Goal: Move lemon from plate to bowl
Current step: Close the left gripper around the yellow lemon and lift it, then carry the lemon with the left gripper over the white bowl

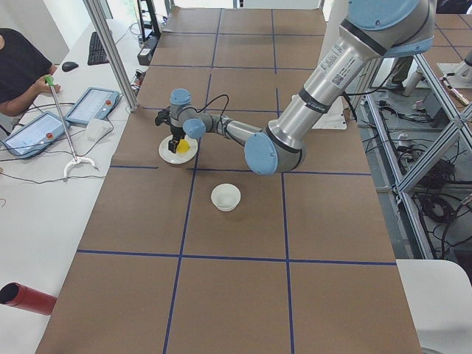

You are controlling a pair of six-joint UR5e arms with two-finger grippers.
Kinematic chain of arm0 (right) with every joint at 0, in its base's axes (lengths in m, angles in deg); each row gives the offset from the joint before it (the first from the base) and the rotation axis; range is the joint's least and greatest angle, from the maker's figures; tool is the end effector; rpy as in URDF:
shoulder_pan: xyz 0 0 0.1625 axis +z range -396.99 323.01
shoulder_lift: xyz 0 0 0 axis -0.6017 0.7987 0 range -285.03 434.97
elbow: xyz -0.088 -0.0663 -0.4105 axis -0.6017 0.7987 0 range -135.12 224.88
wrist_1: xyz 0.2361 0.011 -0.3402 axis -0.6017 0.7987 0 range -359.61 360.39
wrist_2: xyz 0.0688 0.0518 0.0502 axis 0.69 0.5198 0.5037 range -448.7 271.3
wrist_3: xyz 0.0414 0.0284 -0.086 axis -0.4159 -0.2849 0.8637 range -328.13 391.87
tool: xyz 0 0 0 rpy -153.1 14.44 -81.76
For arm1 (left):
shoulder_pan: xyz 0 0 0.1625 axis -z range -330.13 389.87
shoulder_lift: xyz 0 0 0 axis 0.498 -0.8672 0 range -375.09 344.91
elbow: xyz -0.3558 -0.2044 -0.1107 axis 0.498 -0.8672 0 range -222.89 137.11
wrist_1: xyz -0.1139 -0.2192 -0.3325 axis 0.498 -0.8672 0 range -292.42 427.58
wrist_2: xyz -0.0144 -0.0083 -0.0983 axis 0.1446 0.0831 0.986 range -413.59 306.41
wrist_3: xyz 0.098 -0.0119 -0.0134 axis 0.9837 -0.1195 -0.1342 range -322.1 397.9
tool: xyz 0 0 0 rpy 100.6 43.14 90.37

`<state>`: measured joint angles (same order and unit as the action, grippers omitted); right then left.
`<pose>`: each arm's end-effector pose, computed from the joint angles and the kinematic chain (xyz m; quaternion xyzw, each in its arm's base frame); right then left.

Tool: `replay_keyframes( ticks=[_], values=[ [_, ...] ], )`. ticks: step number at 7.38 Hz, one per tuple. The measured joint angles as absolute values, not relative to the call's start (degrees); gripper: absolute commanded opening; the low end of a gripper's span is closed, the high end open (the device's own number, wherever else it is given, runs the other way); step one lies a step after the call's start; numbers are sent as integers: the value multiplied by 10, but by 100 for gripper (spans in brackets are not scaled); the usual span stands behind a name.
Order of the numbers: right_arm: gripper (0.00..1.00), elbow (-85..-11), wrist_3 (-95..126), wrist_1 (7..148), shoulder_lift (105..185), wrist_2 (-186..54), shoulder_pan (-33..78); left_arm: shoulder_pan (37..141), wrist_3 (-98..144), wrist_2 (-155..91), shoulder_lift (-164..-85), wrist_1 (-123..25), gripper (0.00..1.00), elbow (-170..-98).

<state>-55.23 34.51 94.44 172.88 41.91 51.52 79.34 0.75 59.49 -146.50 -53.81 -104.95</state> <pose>0.0573 -0.4323 0.6472 -0.0116 -0.3471 -0.0282 0.9373 0.4467 -0.6677 0.3846 0.1752 0.3785 0.1030 0.9030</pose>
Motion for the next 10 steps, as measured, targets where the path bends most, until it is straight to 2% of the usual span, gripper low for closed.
replay_keyframes(
  ticks=[1, 3, 4, 6, 9, 10],
  values=[
    [100, -552, 345, 944, 1729, 419, 515, 793, 8, 595, -1464, -539, 0, -1049],
    [100, -552, 345, 944, 1729, 419, 515, 799, 7, 611, -1458, -535, 0, -1067],
    [100, -552, 345, 944, 1729, 419, 515, 812, 7, 639, -1430, -533, 0, -1112],
    [100, -552, 345, 944, 1729, 419, 515, 834, 7, 678, -1307, -532, 0, -1252],
    [100, -552, 345, 944, 1729, 419, 515, 847, 35, 682, -1093, -536, 0, -1393],
    [100, -552, 345, 944, 1729, 419, 515, 848, 50, 677, -1046, -536, 0, -1428]
  ],
)
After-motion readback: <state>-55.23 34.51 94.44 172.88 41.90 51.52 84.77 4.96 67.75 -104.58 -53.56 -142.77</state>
